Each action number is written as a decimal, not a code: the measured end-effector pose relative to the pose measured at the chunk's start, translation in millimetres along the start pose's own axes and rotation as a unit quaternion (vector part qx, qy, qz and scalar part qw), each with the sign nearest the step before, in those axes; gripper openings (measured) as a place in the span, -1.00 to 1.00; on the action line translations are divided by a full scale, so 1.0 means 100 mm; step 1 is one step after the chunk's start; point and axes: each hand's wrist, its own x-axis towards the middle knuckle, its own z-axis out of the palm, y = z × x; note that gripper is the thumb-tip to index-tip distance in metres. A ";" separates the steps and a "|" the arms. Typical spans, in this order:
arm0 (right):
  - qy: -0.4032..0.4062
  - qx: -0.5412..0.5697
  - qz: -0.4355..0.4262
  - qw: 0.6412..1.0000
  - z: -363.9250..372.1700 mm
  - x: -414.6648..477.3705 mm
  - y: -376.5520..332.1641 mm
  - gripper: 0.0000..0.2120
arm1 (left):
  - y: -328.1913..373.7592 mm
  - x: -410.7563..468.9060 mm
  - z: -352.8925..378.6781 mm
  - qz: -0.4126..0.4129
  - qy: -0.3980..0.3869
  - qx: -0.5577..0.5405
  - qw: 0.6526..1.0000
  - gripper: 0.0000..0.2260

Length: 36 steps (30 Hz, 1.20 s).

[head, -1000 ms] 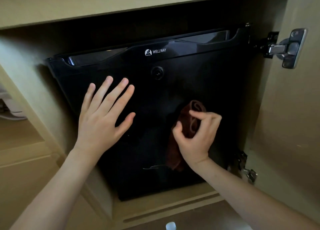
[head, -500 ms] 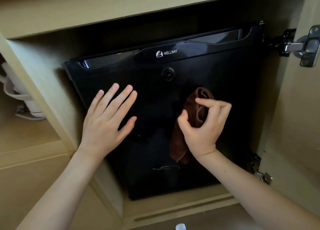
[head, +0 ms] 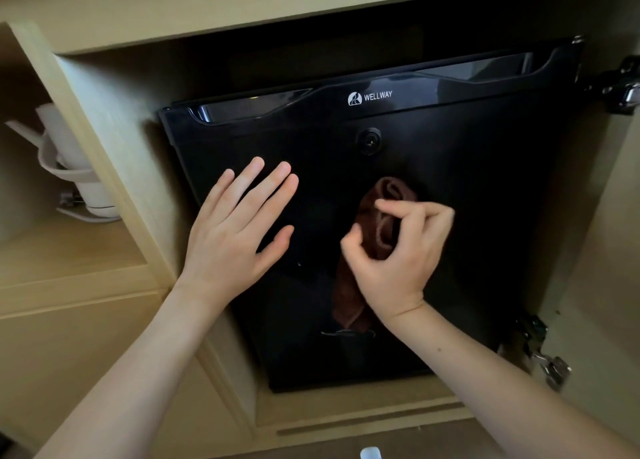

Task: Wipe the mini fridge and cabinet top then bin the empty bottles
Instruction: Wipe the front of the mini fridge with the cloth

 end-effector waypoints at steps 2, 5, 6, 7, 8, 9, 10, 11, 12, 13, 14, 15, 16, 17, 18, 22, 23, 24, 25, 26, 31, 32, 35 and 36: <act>-0.082 -0.012 -0.094 0.992 -0.04 -0.16 0.06 -0.61 | 0.02 0.00 0.00 -0.005 0.000 -0.004 1.000 -0.52; -0.146 0.008 -0.179 0.973 -0.13 -0.19 0.19 -0.64 | 0.04 0.01 -0.04 -0.014 -0.007 -0.010 1.000 -0.52; -0.140 0.016 -0.174 0.975 -0.14 -0.16 0.21 -0.65 | 0.05 0.01 -0.07 -0.015 -0.013 -0.012 1.000 -0.53; -0.129 0.017 -0.161 0.978 -0.14 -0.12 0.21 -0.65 | 0.05 0.02 -0.10 -0.013 -0.022 -0.011 1.000 -0.53; -0.117 0.014 -0.144 0.982 -0.13 -0.10 0.19 -0.64 | 0.05 0.01 -0.14 -0.008 -0.035 -0.008 0.999 -0.53; -0.105 0.005 -0.128 0.986 -0.11 -0.10 0.17 -0.64 | 0.02 0.00 -0.18 0.001 -0.049 -0.001 0.999 -0.53; -0.091 -0.004 -0.112 0.990 -0.08 -0.11 0.14 -0.65 | 0.00 -0.01 -0.23 0.010 -0.060 0.011 0.998 -0.52; -0.077 -0.011 -0.095 0.992 -0.04 -0.14 0.10 -0.65 | -0.01 -0.02 -0.27 0.015 -0.067 0.028 0.997 -0.52; -0.064 -0.017 -0.078 0.995 0.00 -0.17 0.05 -0.65 | -0.02 -0.03 -0.32 0.017 -0.070 0.049 0.996 -0.52; -0.053 -0.022 -0.060 0.997 0.05 -0.21 0.00 -0.65 | -0.02 -0.03 -0.36 0.018 -0.072 0.071 0.995 -0.52; -0.046 -0.028 -0.045 0.998 0.10 -0.24 -0.06 -0.65 | -0.02 -0.04 -0.40 0.020 -0.075 0.089 0.993 -0.51; -0.042 -0.031 -0.037 0.998 0.15 -0.27 -0.11 -0.65 | -0.03 -0.03 -0.42 0.021 -0.080 0.102 0.991 -0.50; -0.044 -0.031 -0.036 0.998 0.19 -0.28 -0.17 -0.66 | -0.03 -0.03 -0.44 0.021 -0.084 0.112 0.990 -0.49; -0.050 -0.029 -0.040 0.998 0.22 -0.29 -0.23 -0.66 | -0.04 -0.03 -0.46 0.020 -0.087 0.121 0.989 -0.48; -0.059 -0.026 -0.046 0.997 0.24 -0.29 -0.27 -0.67 | -0.05 -0.03 -0.47 0.021 -0.089 0.130 0.987 -0.47; -0.104 0.020 -0.081 0.991 0.16 -0.22 -0.27 -0.65 | -0.14 -0.08 -0.51 0.027 -0.092 0.152 0.984 -0.42; -0.117 0.031 -0.093 0.988 0.11 -0.20 -0.21 -0.64 | -0.16 -0.12 -0.53 0.022 -0.090 0.160 0.983 -0.41; -0.123 0.036 -0.101 0.987 0.05 -0.18 -0.15 -0.63 | -0.19 -0.16 -0.54 0.015 -0.087 0.167 0.982 -0.41; -0.121 0.035 -0.101 0.987 -0.01 -0.15 -0.08 -0.63 | -0.21 -0.21 -0.55 0.007 -0.084 0.174 0.981 -0.40; -0.111 0.030 -0.092 0.989 -0.05 -0.14 -0.03 -0.63 | -0.22 -0.24 -0.55 0.002 -0.082 0.177 0.981 -0.40; -0.044 -0.011 -0.045 0.998 0.08 -0.21 -0.08 -0.66 | -0.22 -0.25 -0.54 -0.010 -0.077 0.156 0.985 -0.36; -0.043 -0.018 -0.045 0.998 0.15 -0.25 -0.17 -0.66 | -0.22 -0.24 -0.54 -0.012 -0.079 0.152 0.985 -0.36; -0.088 -0.026 -0.082 0.992 0.35 -0.33 -0.42 -0.68 | -0.21 -0.24 -0.55 -0.016 -0.082 0.150 0.985 -0.36; -0.106 -0.025 -0.091 0.990 0.39 -0.34 -0.48 -0.69 | -0.21 -0.24 -0.54 -0.017 -0.083 0.151 0.985 -0.35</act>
